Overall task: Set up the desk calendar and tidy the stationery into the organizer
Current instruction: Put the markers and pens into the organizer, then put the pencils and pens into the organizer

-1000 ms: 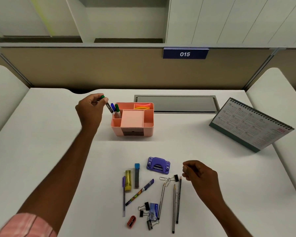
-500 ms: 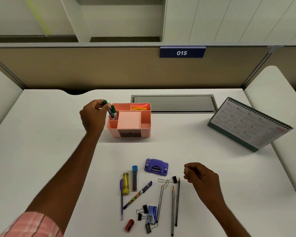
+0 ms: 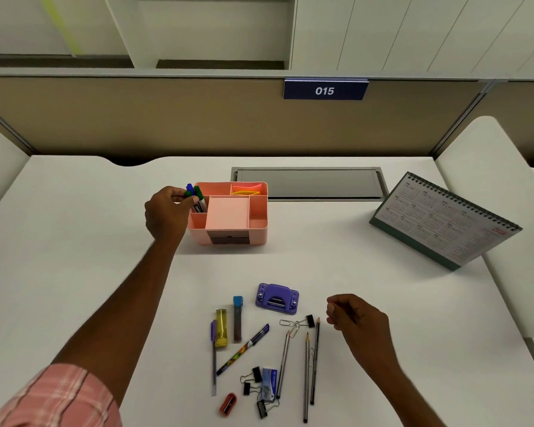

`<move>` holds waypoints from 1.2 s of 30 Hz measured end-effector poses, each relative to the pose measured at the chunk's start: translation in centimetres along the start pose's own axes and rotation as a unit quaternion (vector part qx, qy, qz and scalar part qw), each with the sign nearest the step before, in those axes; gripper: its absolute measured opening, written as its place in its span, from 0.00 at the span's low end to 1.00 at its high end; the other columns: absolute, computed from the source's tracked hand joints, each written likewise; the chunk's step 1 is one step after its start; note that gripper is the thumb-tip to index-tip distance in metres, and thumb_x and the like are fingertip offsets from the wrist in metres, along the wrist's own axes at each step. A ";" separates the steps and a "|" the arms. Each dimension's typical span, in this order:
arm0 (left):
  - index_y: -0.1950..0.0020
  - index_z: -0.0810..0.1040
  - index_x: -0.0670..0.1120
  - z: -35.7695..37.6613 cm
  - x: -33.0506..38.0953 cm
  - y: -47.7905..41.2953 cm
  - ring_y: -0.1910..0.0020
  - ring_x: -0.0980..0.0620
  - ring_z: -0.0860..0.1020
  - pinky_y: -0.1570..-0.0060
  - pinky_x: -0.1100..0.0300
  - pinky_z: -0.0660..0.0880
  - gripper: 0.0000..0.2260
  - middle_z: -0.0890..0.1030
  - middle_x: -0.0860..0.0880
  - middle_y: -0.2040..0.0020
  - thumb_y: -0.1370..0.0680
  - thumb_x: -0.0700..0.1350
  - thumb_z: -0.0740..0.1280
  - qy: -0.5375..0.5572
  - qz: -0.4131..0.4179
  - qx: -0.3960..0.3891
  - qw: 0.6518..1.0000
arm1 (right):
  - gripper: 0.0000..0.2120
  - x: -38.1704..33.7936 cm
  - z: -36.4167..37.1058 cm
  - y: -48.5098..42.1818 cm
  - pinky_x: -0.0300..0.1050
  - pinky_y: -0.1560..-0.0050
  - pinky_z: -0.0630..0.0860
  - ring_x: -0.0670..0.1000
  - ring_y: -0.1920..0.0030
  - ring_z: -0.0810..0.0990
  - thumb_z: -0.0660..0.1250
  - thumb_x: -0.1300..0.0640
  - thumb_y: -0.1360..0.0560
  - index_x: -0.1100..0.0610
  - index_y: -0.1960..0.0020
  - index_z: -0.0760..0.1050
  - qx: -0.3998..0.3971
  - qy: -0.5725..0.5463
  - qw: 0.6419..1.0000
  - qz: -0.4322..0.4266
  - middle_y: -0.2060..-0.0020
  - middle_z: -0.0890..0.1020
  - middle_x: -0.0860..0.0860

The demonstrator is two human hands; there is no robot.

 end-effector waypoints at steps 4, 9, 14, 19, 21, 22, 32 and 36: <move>0.43 0.85 0.43 0.3 -0.2 -0.1 0.50 0.45 0.85 0.55 0.57 0.77 0.16 0.87 0.45 0.48 0.25 0.52 0.78 0.002 0.000 -0.007 1.000 | 0.08 0.4 -0.2 -0.1 0.52 0.53 0.84 0.50 0.60 0.87 0.70 0.63 0.21 0.51 0.50 0.83 -0.001 0.011 1.000 -0.002 0.61 0.87 0.49; 0.42 0.84 0.43 0.4 -0.6 -0.1 0.49 0.45 0.85 0.55 0.57 0.76 0.18 0.87 0.45 0.47 0.26 0.53 0.79 0.010 -0.005 -0.016 1.000 | 0.06 1.5 0.0 -0.2 0.50 0.53 0.84 0.48 0.62 0.87 0.72 0.61 0.22 0.50 0.50 0.83 -0.002 0.036 0.999 0.017 0.62 0.87 0.48; 0.38 0.82 0.44 -0.4 -1.1 0.7 0.44 0.46 0.84 0.50 0.55 0.77 0.22 0.86 0.45 0.43 0.26 0.54 0.79 0.027 -0.014 -0.010 0.999 | 0.05 3.7 0.8 -0.1 0.41 0.61 0.78 0.45 0.64 0.82 0.75 0.51 0.25 0.46 0.51 0.80 -0.013 0.189 0.981 0.039 0.66 0.83 0.46; 0.34 0.80 0.45 -1.7 -0.4 5.9 0.41 0.47 0.82 0.50 0.57 0.77 0.20 0.83 0.46 0.37 0.24 0.51 0.77 0.071 -0.015 0.039 0.997 | 0.14 5.8 3.1 1.1 0.41 0.61 0.72 0.45 0.58 0.79 0.71 0.46 0.24 0.48 0.42 0.73 -0.034 0.298 0.953 0.035 0.59 0.80 0.43; 0.34 0.79 0.45 -1.9 0.6 9.5 0.38 0.47 0.79 0.47 0.57 0.77 0.19 0.82 0.46 0.37 0.23 0.49 0.76 0.051 0.043 0.049 0.997 | 0.16 5.9 4.1 1.6 0.44 0.57 0.71 0.50 0.50 0.80 0.68 0.45 0.22 0.49 0.38 0.69 -0.033 0.337 0.940 0.029 0.49 0.78 0.45; 0.34 0.79 0.44 -1.9 1.2 11.5 0.37 0.46 0.78 0.46 0.57 0.77 0.18 0.82 0.45 0.37 0.22 0.48 0.75 0.034 0.074 0.048 0.996 | 0.17 5.7 4.5 1.8 0.44 0.57 0.70 0.52 0.47 0.80 0.67 0.45 0.21 0.50 0.37 0.68 -0.032 0.358 0.933 0.024 0.46 0.77 0.47; 0.49 0.86 0.52 2.7 2.0 25.0 0.56 0.62 0.82 0.56 0.69 0.77 0.04 0.85 0.58 0.56 0.22 0.45 0.73 0.160 0.005 -0.167 0.973 | 0.08 5.0 4.7 1.5 0.47 0.62 0.70 0.57 0.54 0.80 0.62 0.59 0.24 0.54 0.45 0.70 0.001 0.380 0.925 0.008 0.54 0.79 0.51; 0.52 0.88 0.50 5.2 1.4 28.1 0.61 0.59 0.84 0.60 0.65 0.80 0.02 0.87 0.55 0.61 0.23 0.47 0.76 0.180 -0.071 -0.303 0.933 | 0.11 4.7 4.1 1.3 0.46 0.62 0.71 0.52 0.58 0.77 0.66 0.56 0.28 0.50 0.47 0.69 -0.028 0.357 0.933 0.016 0.57 0.77 0.46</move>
Point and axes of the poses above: each hand's wrist, its own y-axis away from the middle knuckle, its own z-axis out of the palm, x = y × z, the point moved 7 cm from there along -y, towards the middle knuckle
